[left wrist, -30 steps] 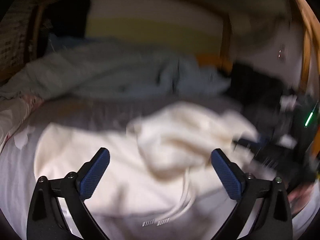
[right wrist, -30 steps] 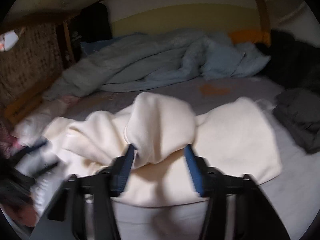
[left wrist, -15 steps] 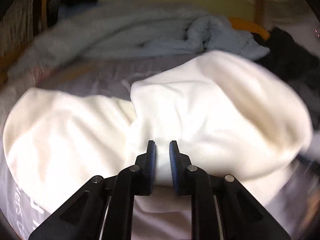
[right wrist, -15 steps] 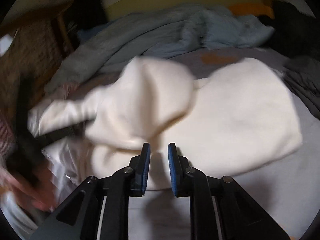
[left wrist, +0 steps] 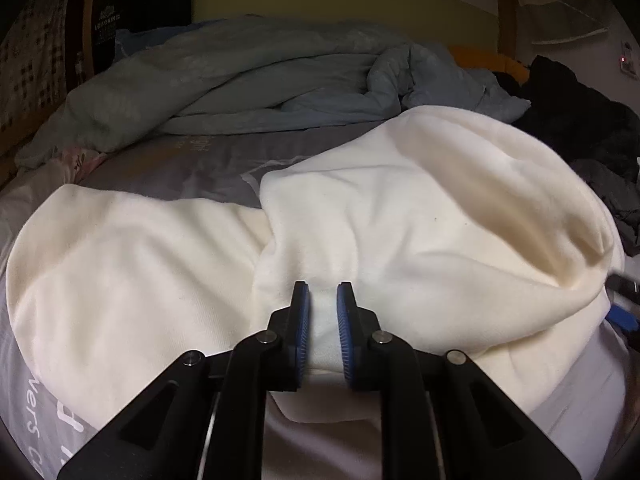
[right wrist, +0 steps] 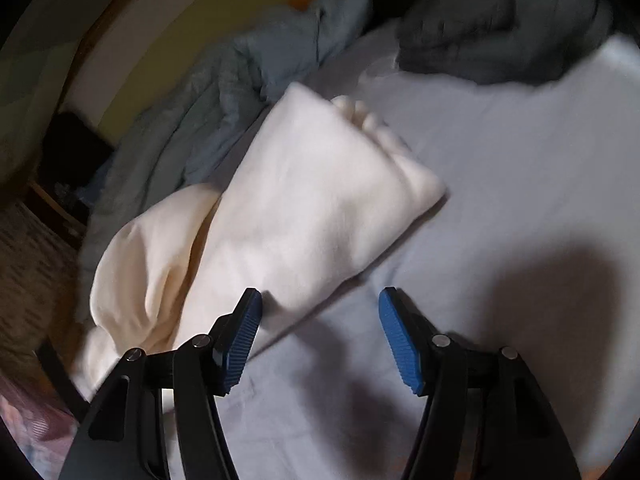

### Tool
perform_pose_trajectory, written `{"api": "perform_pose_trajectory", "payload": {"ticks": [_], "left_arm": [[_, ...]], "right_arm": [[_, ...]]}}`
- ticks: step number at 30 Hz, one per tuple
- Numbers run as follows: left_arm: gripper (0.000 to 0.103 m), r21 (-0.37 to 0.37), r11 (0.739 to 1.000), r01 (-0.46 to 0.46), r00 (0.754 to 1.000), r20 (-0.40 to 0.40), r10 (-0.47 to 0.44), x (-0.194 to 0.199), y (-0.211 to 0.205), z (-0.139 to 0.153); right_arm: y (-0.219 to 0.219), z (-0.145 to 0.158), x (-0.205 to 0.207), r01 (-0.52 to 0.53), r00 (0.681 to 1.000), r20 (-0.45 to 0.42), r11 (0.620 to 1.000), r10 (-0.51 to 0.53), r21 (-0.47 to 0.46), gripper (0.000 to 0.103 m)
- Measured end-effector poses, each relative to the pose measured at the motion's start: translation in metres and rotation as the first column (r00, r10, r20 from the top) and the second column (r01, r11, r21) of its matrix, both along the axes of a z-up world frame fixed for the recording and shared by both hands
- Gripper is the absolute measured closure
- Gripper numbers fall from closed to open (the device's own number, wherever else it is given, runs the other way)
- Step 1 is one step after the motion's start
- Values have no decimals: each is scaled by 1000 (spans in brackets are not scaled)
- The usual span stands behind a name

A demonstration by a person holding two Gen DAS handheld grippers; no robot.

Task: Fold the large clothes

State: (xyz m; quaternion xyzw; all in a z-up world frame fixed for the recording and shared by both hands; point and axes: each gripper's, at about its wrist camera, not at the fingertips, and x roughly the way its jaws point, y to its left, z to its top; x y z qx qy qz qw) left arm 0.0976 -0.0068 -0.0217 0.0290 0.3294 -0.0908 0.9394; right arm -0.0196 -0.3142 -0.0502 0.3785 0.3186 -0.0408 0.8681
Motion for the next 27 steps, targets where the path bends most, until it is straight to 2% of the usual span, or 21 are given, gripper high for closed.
{"api": "perform_pose_trajectory", "payload": {"ticks": [2, 3, 4, 5, 6, 7, 8, 9, 10, 11, 12, 13, 16, 17, 18, 20, 23, 25, 27], "left_arm": [[89, -39, 999, -5, 1000, -26, 4, -3, 6, 6], [89, -76, 997, -4, 999, -38, 1, -11, 11, 14], [89, -119, 993, 9, 999, -34, -13, -17, 16, 24], [89, -149, 988, 27, 1000, -12, -29, -28, 21, 36], [88, -157, 987, 32, 999, 21, -29, -38, 26, 48], [87, -154, 988, 22, 998, 68, -11, -49, 34, 62], [86, -137, 990, -15, 992, 121, 32, -57, 42, 74], [86, -129, 989, -69, 981, 171, 90, -63, 53, 86], [86, -140, 983, -116, 967, 212, 144, -67, 66, 96], [86, -166, 973, -162, 950, 240, 199, -69, 82, 106], [86, -201, 963, -181, 943, 244, 228, -68, 98, 114], [86, -235, 955, -182, 942, 238, 238, -66, 112, 121], [86, -310, 929, -203, 930, 236, 282, -60, 148, 137], [87, -325, 923, -205, 926, 240, 290, -59, 159, 142], [87, -327, 924, -200, 927, 242, 287, -58, 168, 145], [88, -295, 932, -208, 924, 253, 287, -58, 178, 148], [88, -250, 945, -212, 910, 302, 284, -66, 190, 156], [88, -224, 952, -208, 891, 358, 279, -76, 193, 163], [88, -201, 956, -213, 865, 417, 281, -86, 195, 169]], "right_arm": [[-5, -2, 10, 12, 998, 59, 996, -18, 91, 41], [-4, -5, 16, 14, 998, 57, 992, -22, 129, 45], [1, -7, 26, 14, 998, 56, 991, -21, 134, 46], [7, -8, 34, 24, 998, 52, 994, -30, 106, 53], [14, -8, 39, 58, 998, 34, 998, -59, 38, 63], [20, -5, 42, 73, 997, 35, 997, -73, -11, 66], [25, -1, 43, 78, 997, 31, 996, -77, -46, 73], [34, 12, 43, 74, 997, 16, 988, -72, -135, 78], [43, 27, 39, 65, 998, 15, 968, -64, -241, 79], [59, 46, 38, 58, 998, 33, 924, -49, -378, 82], [81, 66, 35, 51, 998, 59, 863, -25, -503, 84], [98, 81, 34, 44, 998, 69, 825, -6, -564, 85], [126, 110, 31, 40, 993, 113, 799, 34, -600, 89], [142, 120, 30, 35, 990, 129, 761, 65, -648, 90], [167, 130, 25, 34, 982, 154, 701, 109, -712, 91], [203, 147, 28, 27, 966, 186, 651, 178, -759, 91], [277, 162, 23, -37, 917, 221, 625, 331, -780, 91], [313, 160, 24, -70, 887, 234, 618, 398, -783, 91], [350, 149, 35, -143, 857, 235, 650, 458, -747, 91]]}}
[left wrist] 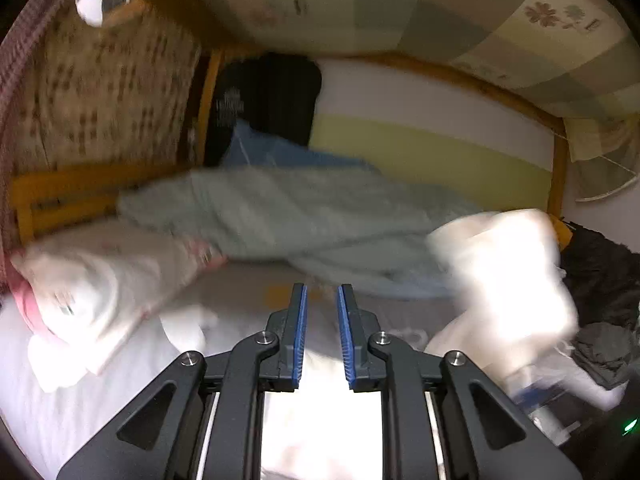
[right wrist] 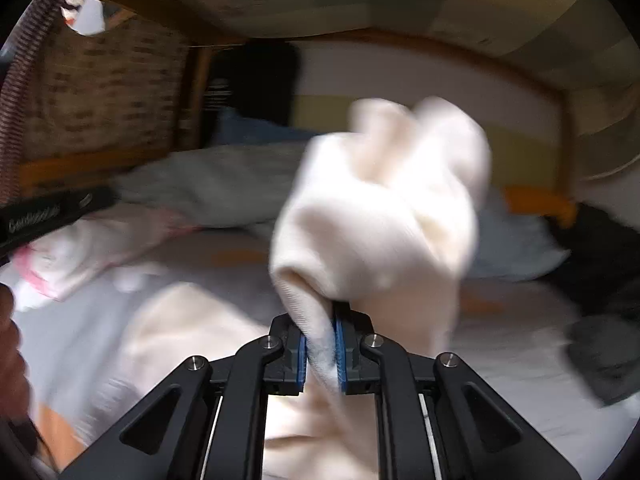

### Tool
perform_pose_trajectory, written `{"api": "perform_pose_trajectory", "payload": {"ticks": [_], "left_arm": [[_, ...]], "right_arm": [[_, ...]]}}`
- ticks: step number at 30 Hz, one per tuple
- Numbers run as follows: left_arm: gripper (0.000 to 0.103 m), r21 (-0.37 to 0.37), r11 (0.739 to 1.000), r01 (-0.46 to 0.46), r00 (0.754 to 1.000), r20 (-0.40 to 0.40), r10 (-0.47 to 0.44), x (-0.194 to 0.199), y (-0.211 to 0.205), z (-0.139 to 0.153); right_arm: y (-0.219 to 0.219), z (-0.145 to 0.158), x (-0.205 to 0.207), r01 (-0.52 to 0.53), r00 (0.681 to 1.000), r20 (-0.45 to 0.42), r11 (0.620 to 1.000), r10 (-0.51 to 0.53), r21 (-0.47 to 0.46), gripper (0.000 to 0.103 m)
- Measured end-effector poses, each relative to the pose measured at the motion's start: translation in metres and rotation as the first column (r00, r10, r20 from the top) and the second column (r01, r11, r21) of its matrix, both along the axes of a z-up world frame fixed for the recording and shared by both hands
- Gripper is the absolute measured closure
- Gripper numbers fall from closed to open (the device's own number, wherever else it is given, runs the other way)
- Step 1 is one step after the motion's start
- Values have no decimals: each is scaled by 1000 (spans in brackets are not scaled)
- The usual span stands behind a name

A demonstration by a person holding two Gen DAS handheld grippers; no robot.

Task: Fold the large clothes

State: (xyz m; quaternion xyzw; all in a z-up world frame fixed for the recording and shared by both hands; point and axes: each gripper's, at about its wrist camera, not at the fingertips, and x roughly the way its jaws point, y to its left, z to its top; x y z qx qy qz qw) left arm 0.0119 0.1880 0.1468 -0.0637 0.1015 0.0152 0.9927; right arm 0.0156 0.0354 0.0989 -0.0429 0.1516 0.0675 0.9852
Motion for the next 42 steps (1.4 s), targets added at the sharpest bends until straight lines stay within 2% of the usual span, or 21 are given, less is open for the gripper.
{"api": "perform_pose_trajectory", "payload": {"ticks": [2, 4, 6, 8, 10, 12, 13, 15, 16, 18, 20, 22, 23, 25, 27, 29, 33, 35, 38, 40, 42], "left_arm": [[88, 19, 1000, -6, 1000, 24, 6, -4, 3, 2], [88, 34, 999, -1, 1000, 18, 1, -4, 5, 1], [88, 70, 996, -48, 999, 27, 46, -11, 6, 2], [88, 112, 993, -47, 995, 89, 37, -24, 7, 7], [86, 117, 993, -17, 995, 102, 5, -27, 7, 8], [85, 77, 997, 30, 999, 41, -33, -15, 8, 3], [85, 88, 996, 15, 1000, 3, -16, -12, 3, -1], [85, 173, 983, -68, 995, -67, 81, -1, -7, -9], [85, 215, 971, -102, 988, -95, 125, 3, -10, -12], [82, 182, 978, -100, 988, -100, 120, 1, -6, -12], [73, 91, 994, -62, 992, -107, 71, -1, 3, -8], [72, 43, 998, -38, 994, -104, 42, -2, 7, -6], [72, 57, 997, -46, 993, -103, 52, -2, 6, -6], [72, 147, 983, -113, 986, -102, 129, -1, -2, -11], [71, 183, 979, -95, 987, -114, 117, 2, -7, -14], [70, 136, 989, -59, 985, -151, 79, 6, -1, -17], [64, 90, 995, -31, 984, -173, 46, 10, 9, -22], [49, 50, 998, 32, 977, -210, -21, 15, 11, -27], [27, -56, 991, 124, 940, -314, -136, 30, 11, -43], [22, -83, 991, 104, 907, -401, -129, 45, 11, -58], [22, -79, 996, 33, 870, -489, -68, 58, 14, -74]], "right_arm": [[29, -22, -1, -71, 995, -62, 994, 76, 87, 91], [47, -50, 13, -103, 983, -133, 977, 129, 186, 91], [58, -80, 40, -106, 965, -206, 961, 162, 257, 90], [60, -104, 49, -106, 941, -273, 940, 201, 326, 90], [61, -108, 41, -133, 946, -240, 938, 216, 319, 90], [64, -106, 36, -146, 955, -213, 953, 205, 266, 88], [62, -105, 32, -153, 954, -214, 954, 210, 257, 87], [57, -97, 34, -172, 944, -221, 939, 243, 297, 84], [51, -95, 31, -190, 936, -216, 916, 277, 353, 84], [30, -91, 23, -218, 925, -199, 882, 323, 418, 84], [26, -92, 15, -236, 927, -187, 893, 325, 383, 83], [31, -94, 7, -241, 937, -172, 918, 305, 313, 83], [33, -94, 4, -244, 939, -168, 927, 300, 286, 80], [39, -94, -1, -253, 940, -163, 932, 300, 260, 71], [42, -94, -8, -302, 926, -139, 909, 351, 287, 40], [40, -90, -19, -297, 935, -104, 909, 339, 294, 38], [29, -92, -48, -209, 973, -52, 958, 223, 196, 38], [17, -94, -64, -134, 990, -25, 980, 139, 146, 38], [-2, -95, -75, -38, 999, -21, 992, 41, 120, 38], [-23, -98, -73, 62, 997, -62, 993, -55, 102, 38], [-39, -101, -67, 98, 992, -95, 991, -89, 96, 38]]}}
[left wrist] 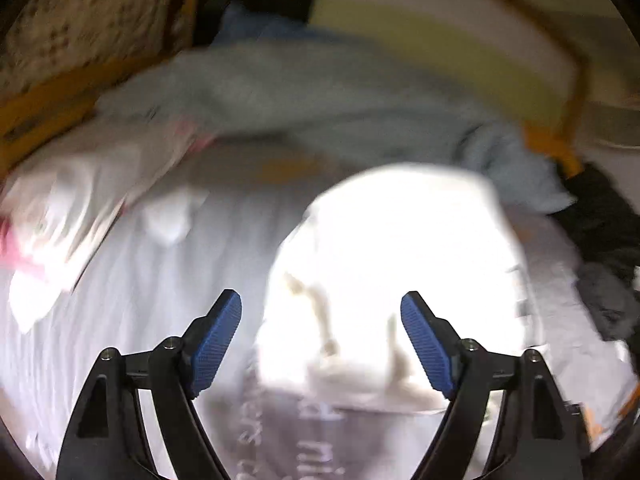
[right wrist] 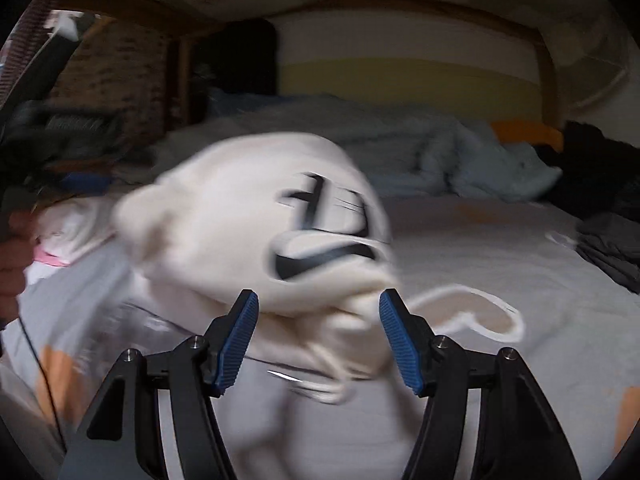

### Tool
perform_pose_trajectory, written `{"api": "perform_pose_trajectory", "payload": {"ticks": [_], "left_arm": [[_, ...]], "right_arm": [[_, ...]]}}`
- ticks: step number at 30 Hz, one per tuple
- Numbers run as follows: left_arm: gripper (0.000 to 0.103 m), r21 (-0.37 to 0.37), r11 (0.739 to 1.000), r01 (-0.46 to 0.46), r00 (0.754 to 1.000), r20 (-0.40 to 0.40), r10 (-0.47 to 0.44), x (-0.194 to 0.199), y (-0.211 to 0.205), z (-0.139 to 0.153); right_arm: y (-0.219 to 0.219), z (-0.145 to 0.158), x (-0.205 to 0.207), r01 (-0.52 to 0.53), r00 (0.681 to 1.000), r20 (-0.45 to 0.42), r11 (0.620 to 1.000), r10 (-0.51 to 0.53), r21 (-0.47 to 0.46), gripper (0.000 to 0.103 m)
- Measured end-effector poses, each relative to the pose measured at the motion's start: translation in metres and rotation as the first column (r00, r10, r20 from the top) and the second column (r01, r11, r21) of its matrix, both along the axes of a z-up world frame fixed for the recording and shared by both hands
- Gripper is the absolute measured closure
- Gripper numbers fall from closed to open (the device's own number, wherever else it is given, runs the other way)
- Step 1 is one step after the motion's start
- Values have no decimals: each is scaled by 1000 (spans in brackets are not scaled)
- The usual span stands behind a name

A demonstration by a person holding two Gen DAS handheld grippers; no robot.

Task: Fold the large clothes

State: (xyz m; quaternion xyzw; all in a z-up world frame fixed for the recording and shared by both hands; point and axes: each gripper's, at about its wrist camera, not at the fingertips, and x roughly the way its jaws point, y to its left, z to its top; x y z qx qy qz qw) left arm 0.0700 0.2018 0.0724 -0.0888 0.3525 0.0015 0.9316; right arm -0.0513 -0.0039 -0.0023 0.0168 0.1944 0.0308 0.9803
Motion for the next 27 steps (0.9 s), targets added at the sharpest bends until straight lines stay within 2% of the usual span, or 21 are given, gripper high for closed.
{"api": "perform_pose_trajectory", "payload": {"ticks": [1, 2, 5, 9, 11, 15, 18, 20, 21, 23, 24, 25, 27], "left_arm": [[22, -28, 1000, -5, 999, -34, 4, 4, 3, -8], [22, -87, 996, 4, 997, -71, -10, 9, 8, -17], [23, -251, 967, 29, 988, -142, -66, 17, 19, -36], [28, -377, 924, 58, 974, -183, -136, 26, 22, -52], [28, -403, 912, 80, 962, -207, -176, 32, 18, -58], [30, -356, 931, 81, 958, -231, -172, 39, 2, -66], [70, -333, 938, 91, 969, -186, -160, 32, -5, -58], [78, -260, 965, 37, 991, -118, -69, 16, -6, -39], [79, -188, 982, 23, 998, -57, -34, 5, -9, -25], [80, -65, 998, -2, 999, 50, 6, -12, -16, -3], [80, -17, 1000, -16, 997, 71, 17, -16, -19, 4], [80, 5, 1000, -30, 998, 62, 29, -15, -16, 4], [80, 0, 997, -76, 997, -14, 76, -10, -5, -7]], "right_arm": [[-7, -4, 6, 18, 999, -31, 1000, -18, -15, 38], [-10, -9, 13, 14, 998, -68, 999, -16, -35, 38], [-10, -21, 41, -59, 981, -187, 997, 48, -56, 39], [-9, -23, 71, -87, 968, -238, 996, 78, -27, 39], [-9, -21, 82, -84, 967, -245, 996, 76, -24, 38], [-9, -26, 100, -76, 960, -274, 996, 62, -40, 38], [-12, -29, 114, -84, 950, -302, 996, 79, -3, 37], [-19, -24, 125, -98, 942, -317, 994, 110, 54, 39], [-19, -23, 125, -103, 944, -310, 993, 115, 54, 44], [-12, -20, 122, -105, 956, -276, 994, 97, -16, 51], [-6, -19, 119, -104, 961, -261, 993, 87, -52, 54], [0, -17, 115, -100, 966, -249, 991, 74, -93, 55], [22, -12, 109, -92, 971, -236, 967, 34, -238, 56]]}}
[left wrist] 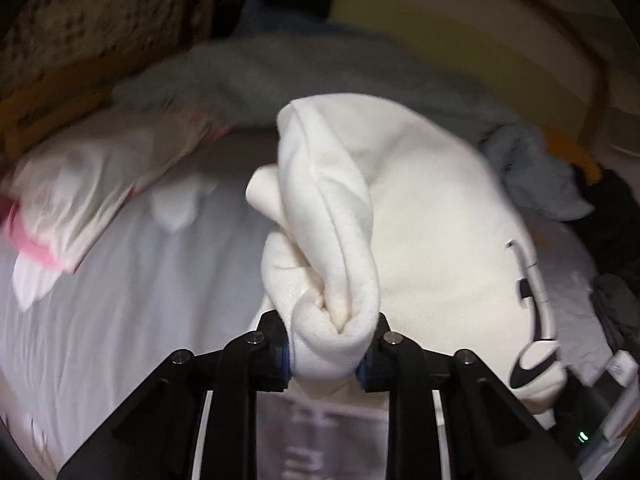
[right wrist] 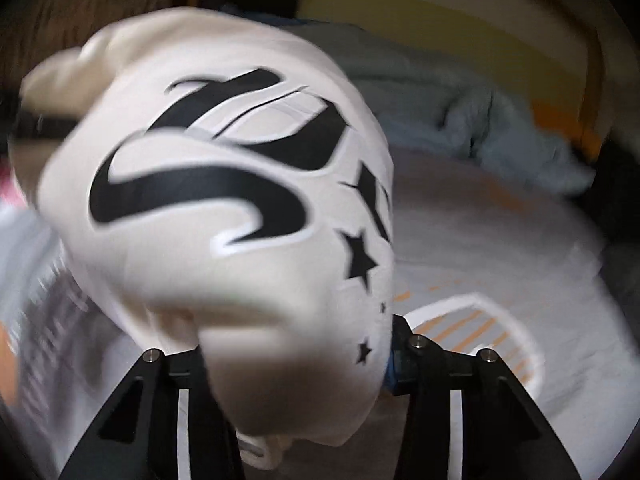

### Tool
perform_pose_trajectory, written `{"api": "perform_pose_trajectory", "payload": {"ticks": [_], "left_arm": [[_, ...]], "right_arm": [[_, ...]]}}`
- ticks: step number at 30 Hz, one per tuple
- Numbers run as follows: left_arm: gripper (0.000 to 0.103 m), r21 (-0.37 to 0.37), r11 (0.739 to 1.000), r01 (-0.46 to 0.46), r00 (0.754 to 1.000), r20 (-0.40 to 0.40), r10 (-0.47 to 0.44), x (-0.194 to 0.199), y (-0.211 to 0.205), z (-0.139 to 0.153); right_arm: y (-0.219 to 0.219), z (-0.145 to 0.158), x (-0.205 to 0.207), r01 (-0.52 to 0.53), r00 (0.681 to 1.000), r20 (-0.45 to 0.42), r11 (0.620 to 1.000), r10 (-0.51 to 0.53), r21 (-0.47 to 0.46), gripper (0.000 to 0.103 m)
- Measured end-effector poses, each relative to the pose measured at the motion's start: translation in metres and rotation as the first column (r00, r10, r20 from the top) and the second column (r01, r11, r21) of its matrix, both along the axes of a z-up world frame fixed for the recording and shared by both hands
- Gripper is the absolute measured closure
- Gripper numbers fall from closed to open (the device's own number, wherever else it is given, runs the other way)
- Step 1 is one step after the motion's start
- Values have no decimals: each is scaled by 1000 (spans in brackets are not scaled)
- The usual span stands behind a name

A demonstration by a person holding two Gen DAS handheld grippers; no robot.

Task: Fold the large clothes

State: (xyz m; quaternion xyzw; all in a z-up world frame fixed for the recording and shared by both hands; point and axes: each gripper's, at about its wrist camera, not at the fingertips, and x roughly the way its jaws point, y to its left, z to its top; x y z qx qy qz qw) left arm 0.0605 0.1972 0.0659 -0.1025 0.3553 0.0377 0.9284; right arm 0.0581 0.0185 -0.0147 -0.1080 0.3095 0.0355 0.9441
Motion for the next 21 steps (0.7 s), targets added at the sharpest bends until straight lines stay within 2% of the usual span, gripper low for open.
{"api": "perform_pose_trajectory", "payload": {"ticks": [3, 4, 6, 7, 8, 9, 10, 11, 12, 15, 16, 17, 18, 19, 20, 21], "left_arm": [[78, -20, 999, -39, 991, -127, 36, 16, 14, -29], [71, -3, 999, -40, 988, -148, 39, 21, 14, -35], [41, 72, 995, -68, 985, -151, 79, 27, 8, -42], [18, 98, 989, -111, 981, -146, 125, 28, 8, -44], [12, 84, 988, -129, 978, -152, 141, 28, 12, -48], [12, 25, 993, -116, 978, -171, 119, 29, 19, -52], [12, -77, 993, -94, 977, -200, 77, 32, 25, -58], [12, -180, 980, -89, 973, -226, 47, 33, 34, -64], [12, -245, 965, -88, 970, -241, 27, 33, 40, -69], [12, -310, 950, -45, 969, -245, -34, 37, 44, -74], [12, -363, 932, -16, 968, -240, -76, 39, 44, -79], [7, -454, 891, 9, 965, -229, -126, 44, 45, -90], [6, -480, 877, 15, 966, -221, -138, 48, 44, -97], [10, -429, 903, 27, 968, -215, -131, 48, 37, -93], [26, -397, 917, 34, 967, -218, -130, 46, 31, -88], [35, -385, 922, 43, 969, -209, -132, 43, 26, -83]], "right_arm": [[15, 6, 3, -14, 1000, 20, 998, 15, -55, 53], [16, 7, 4, -20, 999, 28, 998, 21, -57, 52], [18, 8, 9, -35, 998, 42, 998, 38, -59, 48], [18, 8, 11, -39, 998, 45, 998, 42, -53, 48], [16, 8, 13, -37, 998, 47, 998, 39, -47, 47], [13, 7, 15, -34, 998, 44, 999, 35, -37, 47], [11, 5, 16, -33, 999, 39, 999, 34, -23, 47], [8, 3, 16, -33, 999, 32, 999, 34, -5, 46], [7, 2, 16, -34, 999, 27, 999, 34, 10, 44], [-2, -3, 21, -23, 1000, 19, 999, 22, 38, 32], [-4, -3, 21, -27, 1000, 14, 998, 26, 57, 32], [-7, -2, 26, -29, 1000, 9, 997, 28, 74, 32], [-8, -2, 27, -44, 999, 6, 995, 43, 92, 47], [-7, -3, 28, -49, 999, 6, 995, 48, 90, 50], [-5, -4, 28, -33, 999, 10, 997, 32, 74, 54], [-6, -4, 28, -24, 1000, 17, 997, 23, 71, 57]]}}
